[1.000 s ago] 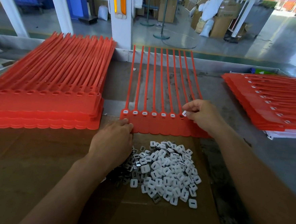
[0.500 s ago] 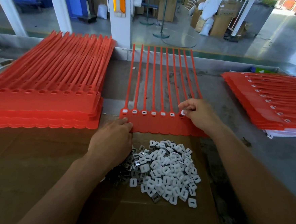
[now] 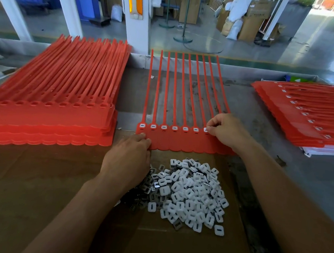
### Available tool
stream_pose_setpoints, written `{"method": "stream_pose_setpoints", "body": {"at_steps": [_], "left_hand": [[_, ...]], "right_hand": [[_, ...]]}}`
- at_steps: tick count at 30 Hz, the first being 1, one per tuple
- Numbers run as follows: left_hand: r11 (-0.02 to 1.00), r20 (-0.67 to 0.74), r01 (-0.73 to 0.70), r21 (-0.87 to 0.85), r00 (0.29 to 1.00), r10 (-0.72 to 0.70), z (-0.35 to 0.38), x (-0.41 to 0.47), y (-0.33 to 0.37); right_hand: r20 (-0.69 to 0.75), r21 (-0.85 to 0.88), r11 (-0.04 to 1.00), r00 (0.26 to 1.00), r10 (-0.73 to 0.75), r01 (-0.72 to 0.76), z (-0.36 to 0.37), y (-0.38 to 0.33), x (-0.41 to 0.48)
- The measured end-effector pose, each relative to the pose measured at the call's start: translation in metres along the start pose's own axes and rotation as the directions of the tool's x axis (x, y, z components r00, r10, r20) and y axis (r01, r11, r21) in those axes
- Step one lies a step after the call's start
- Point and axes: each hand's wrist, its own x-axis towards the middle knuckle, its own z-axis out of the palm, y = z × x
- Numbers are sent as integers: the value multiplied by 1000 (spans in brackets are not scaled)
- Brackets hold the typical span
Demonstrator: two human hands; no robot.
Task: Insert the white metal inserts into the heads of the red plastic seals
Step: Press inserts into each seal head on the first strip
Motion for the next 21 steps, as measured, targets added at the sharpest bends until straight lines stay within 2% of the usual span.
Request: {"method": "stream_pose_setpoints", "body": {"at_steps": [10,14,21], "left_hand": [[1000,1,7,1,1000,-7,0,-1,0],[1000,-1,7,-2,1000,-7,0,-1,0],[1000,-3,7,-7,1000,-7,0,-2,-1]], "right_hand": [[17,-75,996,999,-35,36,-1,-2,1],[6,-4,999,999,44,-44,-3,-6,6],[78,63,984,984,161,-166,-6,-13,15]]}}
